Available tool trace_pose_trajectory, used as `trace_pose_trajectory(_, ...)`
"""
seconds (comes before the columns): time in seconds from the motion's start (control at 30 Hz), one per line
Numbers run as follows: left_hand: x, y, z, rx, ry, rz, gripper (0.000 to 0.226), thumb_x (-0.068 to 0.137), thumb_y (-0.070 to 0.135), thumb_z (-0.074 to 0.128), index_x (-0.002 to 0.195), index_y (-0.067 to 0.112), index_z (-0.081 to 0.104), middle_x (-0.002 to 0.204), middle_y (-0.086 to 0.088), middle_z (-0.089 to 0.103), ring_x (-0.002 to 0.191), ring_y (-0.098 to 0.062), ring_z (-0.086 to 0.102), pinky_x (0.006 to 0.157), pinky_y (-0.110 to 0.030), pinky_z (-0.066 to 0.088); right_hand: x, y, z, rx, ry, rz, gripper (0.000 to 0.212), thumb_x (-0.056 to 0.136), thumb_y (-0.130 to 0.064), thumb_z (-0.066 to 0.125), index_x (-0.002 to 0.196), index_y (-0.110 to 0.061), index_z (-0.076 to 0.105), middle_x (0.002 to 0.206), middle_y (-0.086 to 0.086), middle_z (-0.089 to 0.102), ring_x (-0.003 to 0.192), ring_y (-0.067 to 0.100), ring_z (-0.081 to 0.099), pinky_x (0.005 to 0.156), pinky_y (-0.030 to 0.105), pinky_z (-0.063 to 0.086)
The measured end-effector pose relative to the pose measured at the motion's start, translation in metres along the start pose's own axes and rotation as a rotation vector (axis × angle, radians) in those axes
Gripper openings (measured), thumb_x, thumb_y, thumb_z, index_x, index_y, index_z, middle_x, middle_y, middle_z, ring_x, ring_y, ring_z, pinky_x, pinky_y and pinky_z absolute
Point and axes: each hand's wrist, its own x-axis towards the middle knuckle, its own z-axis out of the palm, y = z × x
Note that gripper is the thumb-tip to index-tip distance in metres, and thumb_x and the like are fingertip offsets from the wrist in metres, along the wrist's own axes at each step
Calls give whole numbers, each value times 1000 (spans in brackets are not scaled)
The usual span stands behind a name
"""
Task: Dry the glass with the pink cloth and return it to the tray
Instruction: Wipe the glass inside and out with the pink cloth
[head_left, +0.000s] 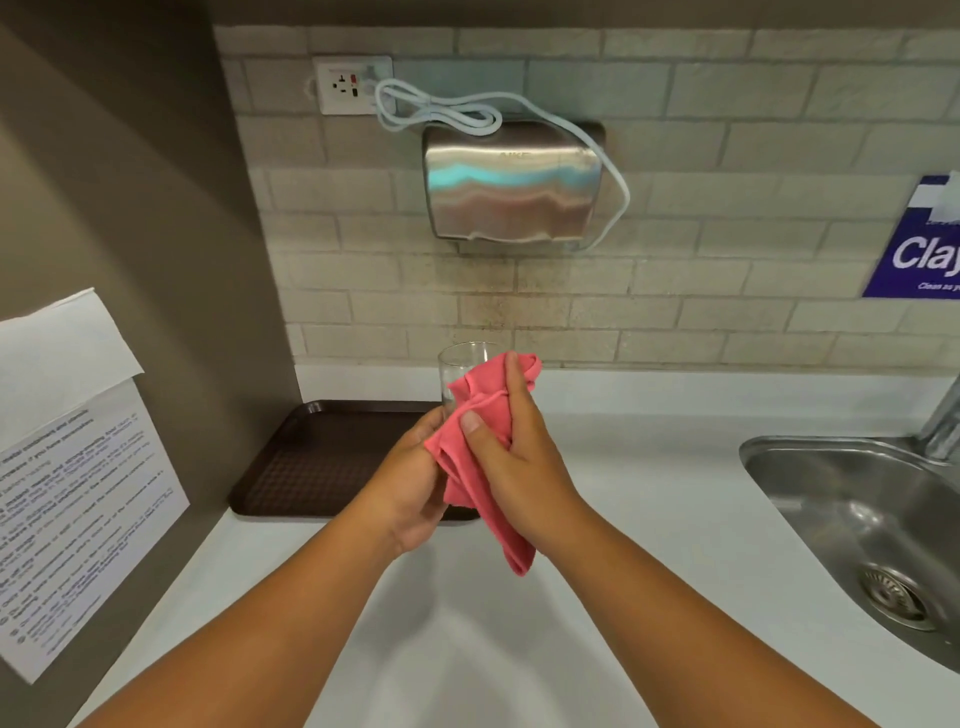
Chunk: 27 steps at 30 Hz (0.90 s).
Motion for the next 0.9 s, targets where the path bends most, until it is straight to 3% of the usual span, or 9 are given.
trace_pose_trajectory(0.07, -5, -3, 3, 61, -75, 0, 41, 100, 37, 64, 135, 18, 73, 129, -14, 79, 123, -32, 73, 103, -47, 61, 4, -7, -3, 22, 102, 5, 89, 89, -76, 54, 162, -59, 8, 158, -12, 51, 136, 11, 60, 110, 37, 54)
trace_pose_trajectory(0.17, -10, -15, 5, 10, -103, -32, 46, 93, 29, 67, 132, 4, 67, 121, -26, 76, 108, -33, 76, 93, -44, 62, 19, -15, -24, 215, 178, 78, 61, 101, -62, 55, 156, -38, 44, 127, -9, 73, 102, 10, 78, 82, 27, 63)
trace_pose_trajectory(0.27, -16, -19, 7, -43, -127, -27, 39, 92, 28, 66, 126, 9, 67, 101, -8, 76, 84, -19, 73, 73, -31, 59, 26, -19, -43, 368, 153, 192, 62, 106, -63, 41, 142, -18, 64, 111, 0, 80, 98, 20, 78, 88, 40, 61)
trace_pose_trajectory(0.33, -15, -16, 8, -56, -114, -12, 40, 96, 27, 71, 130, 6, 66, 104, -8, 75, 86, -21, 72, 79, -34, 56, 21, -17, -43, 434, 186, 237, 66, 106, -64, 38, 142, -16, 65, 121, 10, 78, 110, 28, 76, 103, 49, 57)
trace_pose_trajectory(0.47, -13, -1, 7, -70, -20, 22, 60, 90, 38, 66, 138, 2, 65, 121, -21, 72, 110, -33, 66, 101, -49, 52, -8, -8, -20, 336, 120, 112, 52, 106, -61, 40, 153, -42, 48, 142, 3, 70, 121, 17, 73, 107, 43, 56)
trace_pose_trajectory(0.53, -12, 1, 4, -22, 2, 33, 50, 88, 46, 70, 125, 14, 75, 107, -7, 81, 96, -22, 74, 84, -31, 59, -20, -3, -10, 198, 47, 23, 58, 108, -55, 47, 161, -59, 22, 160, -7, 53, 138, 11, 60, 116, 38, 50)
trace_pose_trajectory(0.63, -14, -3, 2, -16, -9, -5, 35, 101, 40, 64, 126, 18, 76, 118, -9, 83, 101, -20, 81, 79, -31, 62, -25, -4, -5, 33, 7, -76, 79, 99, -59, 55, 156, -69, 1, 165, -18, 40, 147, 4, 46, 122, 34, 40)
trace_pose_trajectory(0.8, -25, -8, 10, 32, -29, 9, 36, 102, 36, 63, 131, 18, 74, 128, -19, 78, 120, -35, 73, 103, -46, 57, -12, -15, -14, 82, 108, -26, 72, 97, -62, 61, 157, -66, 22, 136, -30, 56, 120, -5, 63, 103, 27, 55)
trace_pose_trajectory(0.9, -31, -18, 15, 23, -44, 12, 41, 97, 35, 71, 130, 11, 70, 111, -14, 80, 100, -27, 70, 84, -33, 56, 4, -26, -27, 152, 190, 66, 49, 100, -61, 59, 147, -52, 51, 123, -19, 70, 103, 3, 73, 91, 29, 61)
